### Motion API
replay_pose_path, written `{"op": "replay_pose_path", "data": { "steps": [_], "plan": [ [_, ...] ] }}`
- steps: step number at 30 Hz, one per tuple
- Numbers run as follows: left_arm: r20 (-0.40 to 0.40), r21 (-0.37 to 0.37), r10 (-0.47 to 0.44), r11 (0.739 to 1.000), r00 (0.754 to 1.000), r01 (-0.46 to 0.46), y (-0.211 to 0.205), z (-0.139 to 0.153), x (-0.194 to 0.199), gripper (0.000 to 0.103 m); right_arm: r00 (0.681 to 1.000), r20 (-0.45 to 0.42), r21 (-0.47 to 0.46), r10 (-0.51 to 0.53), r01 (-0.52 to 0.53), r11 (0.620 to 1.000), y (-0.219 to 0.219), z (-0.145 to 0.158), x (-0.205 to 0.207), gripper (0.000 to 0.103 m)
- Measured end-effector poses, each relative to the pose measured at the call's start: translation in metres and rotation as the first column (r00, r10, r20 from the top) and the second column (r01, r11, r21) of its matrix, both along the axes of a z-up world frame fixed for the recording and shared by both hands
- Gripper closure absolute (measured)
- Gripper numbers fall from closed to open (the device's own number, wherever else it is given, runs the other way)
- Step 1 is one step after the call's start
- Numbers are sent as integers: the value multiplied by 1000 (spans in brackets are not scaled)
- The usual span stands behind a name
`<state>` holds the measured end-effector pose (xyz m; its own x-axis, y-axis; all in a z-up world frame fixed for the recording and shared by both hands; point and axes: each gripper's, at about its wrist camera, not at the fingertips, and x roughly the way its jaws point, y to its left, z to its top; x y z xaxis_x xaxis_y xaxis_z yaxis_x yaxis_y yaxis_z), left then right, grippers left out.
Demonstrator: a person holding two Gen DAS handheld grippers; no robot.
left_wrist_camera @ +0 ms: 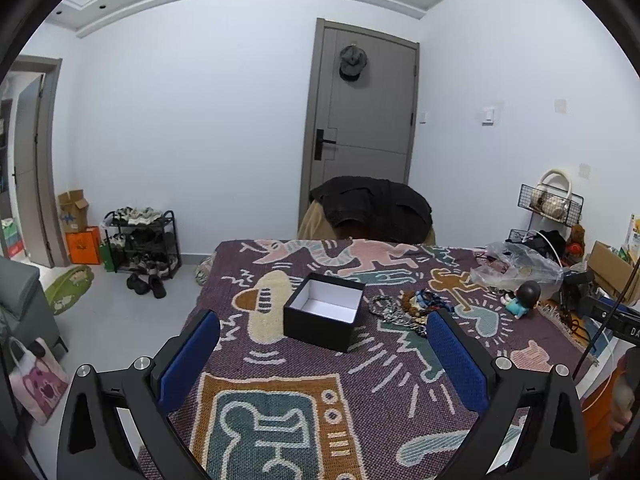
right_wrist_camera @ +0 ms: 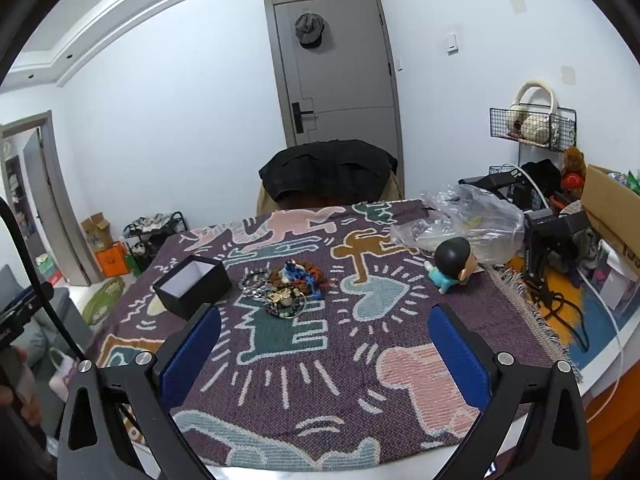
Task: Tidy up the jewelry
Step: 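Reach the right gripper into the jewelry pile and grasp the blue beaded bracelet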
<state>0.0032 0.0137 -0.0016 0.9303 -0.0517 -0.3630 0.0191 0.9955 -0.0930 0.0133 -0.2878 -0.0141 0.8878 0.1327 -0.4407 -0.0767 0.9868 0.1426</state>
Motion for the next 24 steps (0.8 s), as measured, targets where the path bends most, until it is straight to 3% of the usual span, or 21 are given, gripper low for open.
{"op": "replay_pose_path", "data": {
  "steps": [10, 16, 19, 24],
  "plan": [
    [-19, -12, -33, 999, 999, 32, -16, -6, 23, 0, 1000, -21, 3, 14, -14, 1000, 0, 7, 25, 0],
    [-50, 20, -74, 997, 996, 75, -35, -15, 47, 5, 995, -86, 36, 40, -37, 999, 5, -9, 55, 2],
    [-76, 32, -97, 995, 992, 100, -45, -21, 59, 14, 992, -122, 66, 32, -25, 998, 2, -19, 71, 18],
    [-130, 29, -138, 989, 982, 143, -55, -34, 80, 24, 983, -182, 99, 14, 4, 995, -6, -44, 98, 33]
  ]
}}
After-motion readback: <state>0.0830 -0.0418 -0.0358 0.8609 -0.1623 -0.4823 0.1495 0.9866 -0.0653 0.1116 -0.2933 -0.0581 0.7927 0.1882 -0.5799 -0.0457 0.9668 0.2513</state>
